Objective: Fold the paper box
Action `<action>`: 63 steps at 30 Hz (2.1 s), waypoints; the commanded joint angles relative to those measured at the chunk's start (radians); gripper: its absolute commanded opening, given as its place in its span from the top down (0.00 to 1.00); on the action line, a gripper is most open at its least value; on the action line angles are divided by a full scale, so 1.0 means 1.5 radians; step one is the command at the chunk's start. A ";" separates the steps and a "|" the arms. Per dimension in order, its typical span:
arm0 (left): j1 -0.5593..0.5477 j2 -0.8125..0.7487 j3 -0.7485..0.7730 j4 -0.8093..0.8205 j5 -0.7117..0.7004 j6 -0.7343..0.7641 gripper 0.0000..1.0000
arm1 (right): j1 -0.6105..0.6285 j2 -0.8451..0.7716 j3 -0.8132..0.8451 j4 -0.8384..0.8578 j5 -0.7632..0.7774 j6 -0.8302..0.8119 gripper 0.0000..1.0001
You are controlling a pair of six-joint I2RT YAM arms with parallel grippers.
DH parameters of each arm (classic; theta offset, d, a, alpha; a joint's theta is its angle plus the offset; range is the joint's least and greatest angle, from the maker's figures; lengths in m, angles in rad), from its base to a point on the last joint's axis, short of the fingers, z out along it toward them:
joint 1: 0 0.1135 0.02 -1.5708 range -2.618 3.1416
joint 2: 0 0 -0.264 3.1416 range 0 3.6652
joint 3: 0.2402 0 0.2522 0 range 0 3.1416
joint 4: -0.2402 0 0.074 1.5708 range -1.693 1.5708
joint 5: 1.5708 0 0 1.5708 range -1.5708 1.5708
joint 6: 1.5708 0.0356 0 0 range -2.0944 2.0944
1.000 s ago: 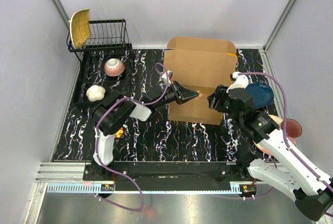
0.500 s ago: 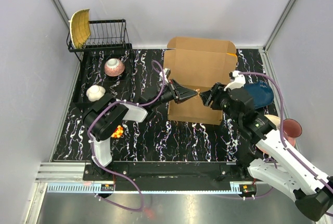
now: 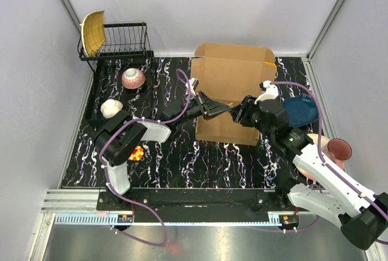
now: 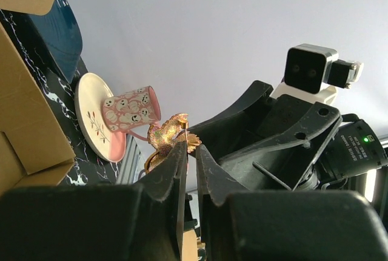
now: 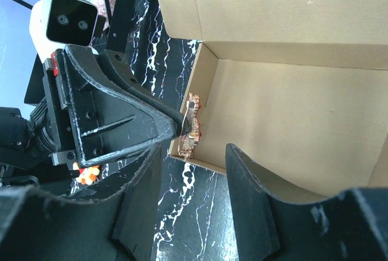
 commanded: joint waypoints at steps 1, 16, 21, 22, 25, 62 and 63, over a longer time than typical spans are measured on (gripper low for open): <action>0.000 -0.033 -0.004 0.267 0.013 -0.006 0.87 | 0.003 0.003 0.011 0.039 0.016 0.003 0.49; -0.012 -0.036 -0.007 0.267 0.015 -0.005 0.87 | 0.002 0.011 0.003 0.067 0.030 0.006 0.59; -0.012 -0.038 -0.006 0.267 0.014 -0.005 0.88 | 0.002 0.014 0.001 0.066 0.032 0.007 0.62; -0.013 -0.038 -0.005 0.267 0.014 -0.004 0.88 | 0.003 0.015 0.001 0.065 0.033 0.007 0.63; -0.013 -0.039 -0.004 0.267 0.015 -0.005 0.88 | 0.001 0.010 -0.004 0.062 0.035 0.008 0.66; -0.016 -0.039 -0.006 0.268 0.017 -0.003 0.86 | 0.002 -0.035 -0.030 0.039 0.020 0.020 0.99; -0.015 -0.038 -0.007 0.268 0.016 -0.003 0.84 | 0.001 -0.041 -0.027 0.037 0.019 0.019 1.00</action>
